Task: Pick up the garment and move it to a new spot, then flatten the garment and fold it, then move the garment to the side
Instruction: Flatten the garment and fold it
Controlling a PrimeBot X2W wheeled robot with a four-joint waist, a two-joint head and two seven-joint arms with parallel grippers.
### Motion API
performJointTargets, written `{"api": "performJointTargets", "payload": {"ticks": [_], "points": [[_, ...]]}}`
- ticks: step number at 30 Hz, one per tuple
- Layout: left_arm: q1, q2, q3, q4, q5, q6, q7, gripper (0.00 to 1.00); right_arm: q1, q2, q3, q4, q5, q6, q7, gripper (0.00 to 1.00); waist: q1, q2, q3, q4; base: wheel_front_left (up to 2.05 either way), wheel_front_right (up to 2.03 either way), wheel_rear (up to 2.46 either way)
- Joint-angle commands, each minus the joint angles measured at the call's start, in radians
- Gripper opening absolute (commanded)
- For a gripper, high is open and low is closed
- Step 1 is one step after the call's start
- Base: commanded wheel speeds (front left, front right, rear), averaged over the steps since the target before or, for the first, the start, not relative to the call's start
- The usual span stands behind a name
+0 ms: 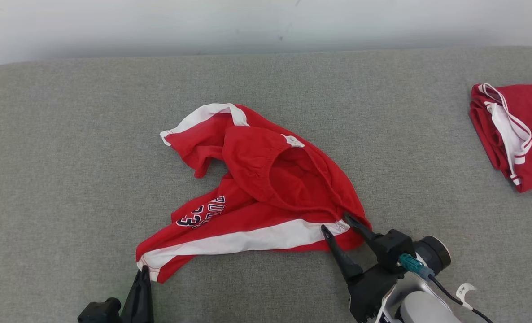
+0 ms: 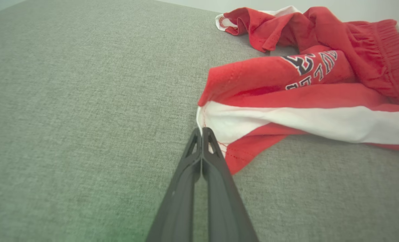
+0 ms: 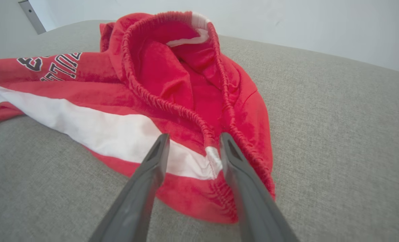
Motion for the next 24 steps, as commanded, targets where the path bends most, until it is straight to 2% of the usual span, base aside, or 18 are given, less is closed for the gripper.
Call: {"api": "performJointTargets", "payload": {"ticks": [1, 2, 4, 8, 13, 16, 20, 21, 24], "points": [[0.003, 0.001, -0.002, 0.002, -0.001, -0.001, -0.003, 0.0, 0.006, -0.005, 0.0, -0.004, 0.008, -0.003, 0.009, 0.7, 0.0, -0.0001, 0.0, 0.001, 0.0, 0.0, 0.0], [0.004, 0.001, -0.003, 0.004, -0.003, 0.0, -0.003, 0.0, 0.007, -0.002, -0.005, -0.006, 0.018, -0.003, 0.018, 0.49, 0.0, -0.0001, 0.0, 0.001, 0.0, 0.0, 0.0], [0.002, 0.001, -0.006, 0.007, -0.005, -0.002, -0.003, 0.0, 0.002, -0.005, -0.017, -0.01, 0.015, -0.003, 0.032, 0.44, 0.0, -0.0001, 0.0, 0.004, 0.0, 0.0, 0.0], [0.002, 0.001, -0.013, 0.009, -0.009, -0.003, -0.003, 0.0, 0.003, -0.008, -0.044, -0.004, 0.0, -0.003, 0.074, 0.43, 0.0, -0.0001, -0.002, 0.011, 0.0, 0.0, 0.0], [0.009, 0.001, -0.01, 0.013, -0.013, -0.005, -0.003, 0.0, 0.012, -0.016, -0.041, -0.02, -0.016, -0.003, 0.099, 0.49, 0.0, -0.0001, -0.006, 0.012, 0.0, 0.0, 0.0], [0.009, 0.001, -0.01, 0.014, -0.015, -0.004, -0.003, 0.0, 0.013, -0.024, -0.034, -0.022, -0.023, -0.003, 0.123, 0.43, 0.0, -0.0001, -0.008, 0.013, 0.0, 0.0, 0.0], [0.009, 0.001, -0.013, 0.014, -0.018, -0.006, -0.003, 0.0, 0.021, -0.03, -0.041, -0.02, -0.03, -0.003, 0.159, 0.32, 0.0, -0.0001, -0.012, 0.015, 0.0, 0.0, 0.0], [0.01, 0.001, -0.014, 0.014, -0.018, -0.005, -0.003, 0.0, 0.025, -0.031, -0.042, -0.017, -0.029, -0.003, 0.17, 0.27, 0.0, -0.0001, -0.013, 0.015, 0.0, 0.0, 0.0], [0.01, 0.001, -0.015, 0.015, -0.018, -0.005, -0.003, 0.0, 0.028, -0.033, -0.038, -0.017, -0.035, -0.003, 0.185, 0.23, 0.0, -0.0001, -0.014, 0.016, 0.0, 0.0, 0.0]]}}
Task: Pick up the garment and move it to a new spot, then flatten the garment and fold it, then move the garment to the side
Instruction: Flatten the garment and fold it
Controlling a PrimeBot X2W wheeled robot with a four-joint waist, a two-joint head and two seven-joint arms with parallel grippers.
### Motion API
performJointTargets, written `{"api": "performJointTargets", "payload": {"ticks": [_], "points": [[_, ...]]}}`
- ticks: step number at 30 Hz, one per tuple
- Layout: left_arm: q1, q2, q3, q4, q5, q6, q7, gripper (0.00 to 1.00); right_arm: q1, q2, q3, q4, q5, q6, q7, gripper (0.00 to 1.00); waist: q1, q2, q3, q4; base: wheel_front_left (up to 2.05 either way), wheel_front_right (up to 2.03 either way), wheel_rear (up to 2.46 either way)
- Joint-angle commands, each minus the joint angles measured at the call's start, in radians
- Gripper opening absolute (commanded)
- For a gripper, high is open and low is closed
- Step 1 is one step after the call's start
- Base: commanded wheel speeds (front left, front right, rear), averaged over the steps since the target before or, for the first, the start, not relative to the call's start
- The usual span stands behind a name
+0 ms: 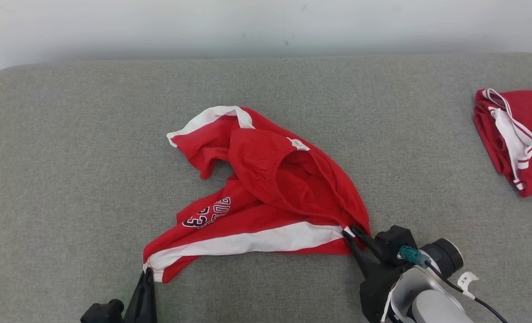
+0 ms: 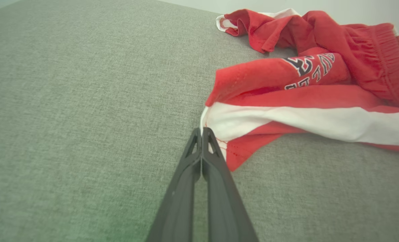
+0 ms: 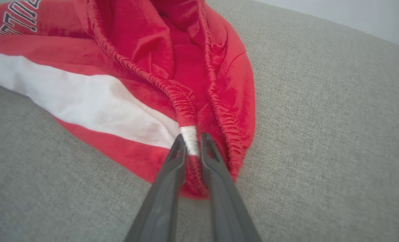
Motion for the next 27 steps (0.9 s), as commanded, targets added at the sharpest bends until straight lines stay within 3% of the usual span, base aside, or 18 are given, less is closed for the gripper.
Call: {"api": "performJointTargets", "payload": {"ticks": [1, 2, 8, 17, 21, 27], "points": [[0.009, 0.001, 0.0, 0.003, -0.001, 0.001, -0.003, 0.0, 0.013, -0.004, 0.007, -0.002, -0.01, -0.003, 0.012, 0.14, 0.0, -0.0001, -0.001, 0.0, 0.0, 0.0, 0.0], [0.01, 0.001, 0.0, 0.003, 0.0, 0.0, -0.003, 0.0, 0.012, -0.004, 0.009, -0.004, -0.008, -0.003, 0.016, 0.0, 0.0, -0.0001, -0.002, 0.0, 0.0, 0.0, 0.0], [0.009, 0.001, 0.005, -0.034, 0.019, -0.01, -0.003, 0.0, -0.01, 0.007, 0.004, -0.054, 0.025, -0.003, -0.045, 0.0, 0.0, -0.0001, -0.028, 0.001, 0.0, 0.0, 0.0], [-0.063, 0.021, 0.045, -0.173, 0.105, -0.062, -0.003, 0.0, -0.044, 0.037, -0.076, -0.128, 0.143, -0.003, -0.165, 0.0, 0.0, -0.0001, -0.142, -0.01, 0.0, 0.0, 0.0], [-0.148, 0.099, 0.036, -0.224, 0.133, -0.077, -0.003, 0.0, -0.093, 0.039, -0.121, -0.173, 0.186, -0.003, -0.187, 0.0, 0.0, -0.0001, -0.191, -0.018, 0.0, 0.0, 0.0], [-0.321, 0.273, -0.001, -0.297, 0.116, -0.078, -0.003, 0.0, -0.195, 0.049, -0.196, -0.254, 0.291, -0.003, -0.153, 0.0, 0.0, -0.0001, -0.226, -0.03, 0.0, 0.0, 0.0]]}}
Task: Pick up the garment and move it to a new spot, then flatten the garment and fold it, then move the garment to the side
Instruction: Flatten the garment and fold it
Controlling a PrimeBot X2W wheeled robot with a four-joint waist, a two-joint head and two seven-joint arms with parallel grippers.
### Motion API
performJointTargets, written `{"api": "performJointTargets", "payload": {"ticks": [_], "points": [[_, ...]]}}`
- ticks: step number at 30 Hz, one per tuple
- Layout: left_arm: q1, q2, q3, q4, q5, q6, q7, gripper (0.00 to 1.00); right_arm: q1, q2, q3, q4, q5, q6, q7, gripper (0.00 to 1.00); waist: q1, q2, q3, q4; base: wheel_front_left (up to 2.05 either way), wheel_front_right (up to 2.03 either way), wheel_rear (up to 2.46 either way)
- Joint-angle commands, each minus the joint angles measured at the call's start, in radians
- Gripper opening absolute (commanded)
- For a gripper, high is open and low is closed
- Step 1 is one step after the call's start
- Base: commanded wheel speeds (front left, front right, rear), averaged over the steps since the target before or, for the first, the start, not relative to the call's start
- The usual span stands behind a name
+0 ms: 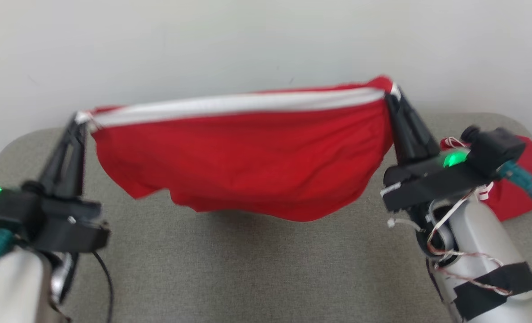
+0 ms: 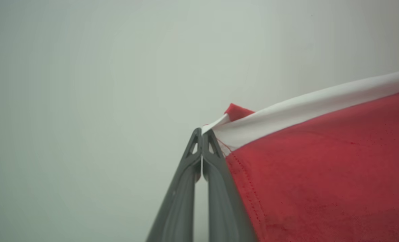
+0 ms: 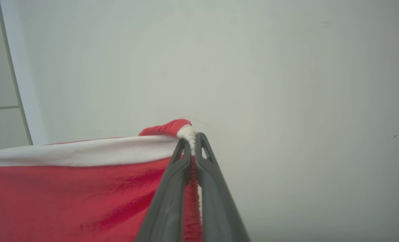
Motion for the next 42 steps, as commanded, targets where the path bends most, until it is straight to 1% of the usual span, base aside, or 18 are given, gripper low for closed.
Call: {"api": "performJointTargets", "payload": {"ticks": [1, 5, 8, 10, 12, 15, 16, 19, 21, 22, 23, 26, 28, 30, 32, 36, 39, 42], "points": [[-0.046, 0.043, -0.004, -0.015, -0.01, 0.003, 0.001, 0.0, -0.029, -0.007, -0.015, -0.024, 0.018, -0.003, 0.014, 0.0, 0.0001, 0.0, -0.021, -0.011, 0.0, 0.0, 0.0], [-0.147, 0.133, -0.028, -0.049, -0.053, 0.003, 0.054, 0.0, -0.072, -0.02, -0.043, -0.091, 0.053, -0.003, 0.076, 0.0, 0.0001, 0.0, -0.006, -0.012, 0.0, 0.0, 0.0], [-0.189, 0.174, -0.053, -0.055, -0.084, 0.003, 0.106, 0.0, -0.087, -0.018, -0.053, -0.137, 0.068, -0.003, 0.141, 0.0, 0.0001, 0.0, 0.037, -0.013, 0.0, 0.0, 0.0], [-0.203, 0.179, -0.079, -0.049, -0.109, 0.003, 0.128, 0.0, -0.084, -0.01, -0.049, -0.147, 0.074, -0.003, 0.186, 0.0, 0.0001, 0.0, 0.085, -0.014, 0.0, 0.0, 0.0], [-0.206, 0.177, -0.105, -0.024, -0.126, 0.003, 0.153, 0.0, -0.084, -0.003, -0.035, -0.125, 0.076, -0.003, 0.253, 0.0, 0.0001, 0.0, 0.148, -0.016, 0.0, 0.0, 0.0], [-0.25, 0.157, -0.165, 0.054, -0.153, 0.002, 0.178, 0.0, -0.137, 0.037, -0.024, -0.048, 0.11, -0.003, 0.34, 0.0, 0.0001, 0.0, 0.25, -0.016, 0.0, 0.0, 0.0], [-0.25, 0.157, -0.165, 0.054, -0.153, 0.002, 0.178, 0.0, -0.137, 0.037, -0.024, -0.048, 0.11, -0.003, 0.34, 0.0, 0.0001, 0.0, 0.25, -0.016, 0.0, 0.0, 0.0], [-0.386, 0.148, -0.207, 0.17, -0.148, 0.003, 0.183, 0.0, -0.261, 0.077, -0.037, 0.069, 0.147, -0.003, 0.4, 0.0, 0.0001, 0.0, 0.337, -0.011, 0.0, 0.0, 0.0], [-0.513, 0.138, -0.232, 0.239, -0.124, 0.002, 0.159, 0.0, -0.39, 0.093, -0.078, 0.152, 0.145, -0.003, 0.378, 0.0, 0.0001, 0.0, 0.378, -0.008, 0.0, 0.0, 0.0], [-0.582, 0.137, -0.233, 0.276, -0.108, 0.003, 0.149, 0.0, -0.458, 0.103, -0.118, 0.193, 0.152, -0.003, 0.349, 0.0, 0.0001, 0.0, 0.395, -0.003, 0.0, 0.0, 0.0], [-0.656, 0.139, -0.234, 0.298, -0.086, 0.004, 0.122, 0.0, -0.524, 0.112, -0.162, 0.235, 0.167, -0.003, 0.315, 0.0, 0.0001, 0.0, 0.41, 0.0, 0.0, 0.0, 0.0], [-0.831, 0.139, -0.23, 0.36, -0.029, 0.033, 0.045, 0.0, -0.702, 0.128, -0.288, 0.347, 0.18, -0.003, 0.167, 0.0, 0.0001, 0.0, 0.422, 0.007, 0.0, 0.0, 0.0], [-0.909, 0.141, -0.225, 0.388, -0.006, 0.049, 0.018, 0.0, -0.786, 0.107, -0.335, 0.4, 0.151, -0.004, 0.069, 0.0, 0.0001, 0.0, 0.423, 0.012, 0.0, 0.0, 0.0], [-0.945, 0.129, -0.223, 0.414, -0.006, 0.048, 0.005, 0.0, -0.816, 0.086, -0.359, 0.461, 0.152, -0.004, 0.031, 0.0, 0.0001, 0.0, 0.418, 0.019, 0.0, 0.0, 0.0], [-0.936, 0.12, -0.221, 0.434, -0.018, 0.039, 0.0, 0.0, -0.809, 0.076, -0.35, 0.515, 0.172, -0.004, 0.04, 0.0, 0.0001, 0.0, 0.421, 0.021, 0.0, 0.0, 0.0], [-0.787, 0.079, -0.232, 0.487, -0.074, 0.02, -0.002, 0.0, -0.68, 0.062, -0.247, 0.599, 0.223, -0.004, 0.143, 0.0, 0.0001, 0.0, 0.425, 0.017, 0.0, 0.0, 0.0], [-0.643, 0.04, -0.244, 0.531, -0.125, 0.012, -0.002, 0.0, -0.558, 0.062, -0.167, 0.618, 0.307, -0.003, 0.254, 0.0, 0.0001, 0.0, 0.424, 0.011, 0.0, 0.0, 0.0], [-0.501, -0.008, -0.24, 0.571, -0.177, 0.005, -0.002, 0.0, -0.43, 0.065, -0.099, 0.565, 0.448, -0.002, 0.386, 0.0, 0.0001, 0.0, 0.417, 0.006, 0.0, 0.0, 0.0]]}}
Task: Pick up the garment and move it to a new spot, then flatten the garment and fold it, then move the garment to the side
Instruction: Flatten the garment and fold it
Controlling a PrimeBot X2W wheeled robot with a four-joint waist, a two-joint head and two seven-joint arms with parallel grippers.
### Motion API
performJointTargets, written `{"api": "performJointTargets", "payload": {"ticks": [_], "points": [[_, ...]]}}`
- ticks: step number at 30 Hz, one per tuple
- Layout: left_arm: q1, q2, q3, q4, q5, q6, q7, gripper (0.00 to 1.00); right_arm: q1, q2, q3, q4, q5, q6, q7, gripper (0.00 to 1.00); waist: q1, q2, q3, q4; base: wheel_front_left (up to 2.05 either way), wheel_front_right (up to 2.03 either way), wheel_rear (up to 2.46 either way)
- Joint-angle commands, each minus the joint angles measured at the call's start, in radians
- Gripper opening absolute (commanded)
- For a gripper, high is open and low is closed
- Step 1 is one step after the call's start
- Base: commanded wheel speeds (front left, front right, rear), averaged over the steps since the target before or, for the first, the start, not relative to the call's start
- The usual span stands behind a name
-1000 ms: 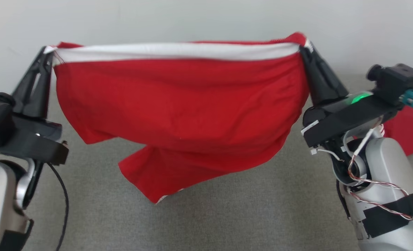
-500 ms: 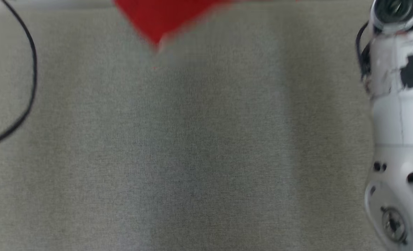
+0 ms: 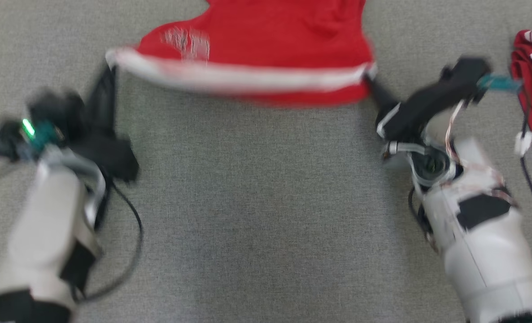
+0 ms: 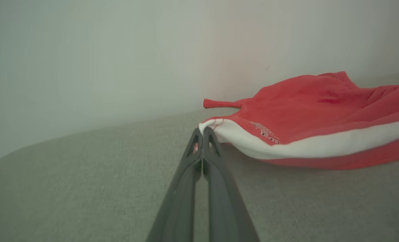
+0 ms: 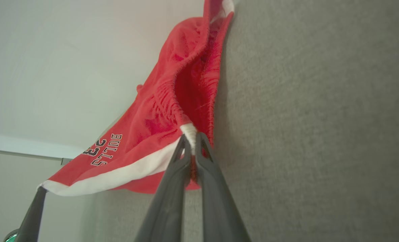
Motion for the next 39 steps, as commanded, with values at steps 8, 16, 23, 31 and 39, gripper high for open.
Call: {"api": "performJointTargets", "payload": {"ticks": [8, 16, 23, 31, 39], "points": [[0.347, -0.075, 0.087, 0.034, -0.066, -0.004, -0.003, 0.0, 0.382, -0.12, 0.034, -0.236, 0.364, -0.004, 0.145, 0.0, -0.0001, -0.0002, -0.119, -0.014, 0.0, 0.0, 0.0], [0.582, -0.119, 0.14, 0.026, -0.058, -0.005, -0.002, 0.0, 0.655, -0.19, 0.138, -0.362, 0.414, -0.003, 0.074, 0.0, -0.0001, -0.0002, -0.283, -0.012, 0.0, 0.0, 0.0], [0.73, -0.143, 0.182, -0.002, -0.055, -0.005, -0.002, 0.0, 0.828, -0.203, 0.257, -0.416, 0.429, -0.003, 0.018, 0.0, -0.0001, -0.0002, -0.386, -0.01, 0.0, 0.0, 0.0], [0.873, -0.161, 0.218, -0.029, -0.056, -0.005, -0.003, 0.0, 0.955, -0.207, 0.348, -0.426, 0.468, -0.003, -0.046, 0.0, -0.0001, -0.0002, -0.453, -0.02, 0.0, 0.0, 0.0], [0.916, -0.163, 0.265, -0.096, -0.044, -0.005, -0.003, 0.0, 0.974, -0.252, 0.392, -0.462, 0.494, -0.003, -0.075, 0.0, -0.0001, -0.0002, -0.453, -0.028, 0.0, 0.0, 0.0]]}}
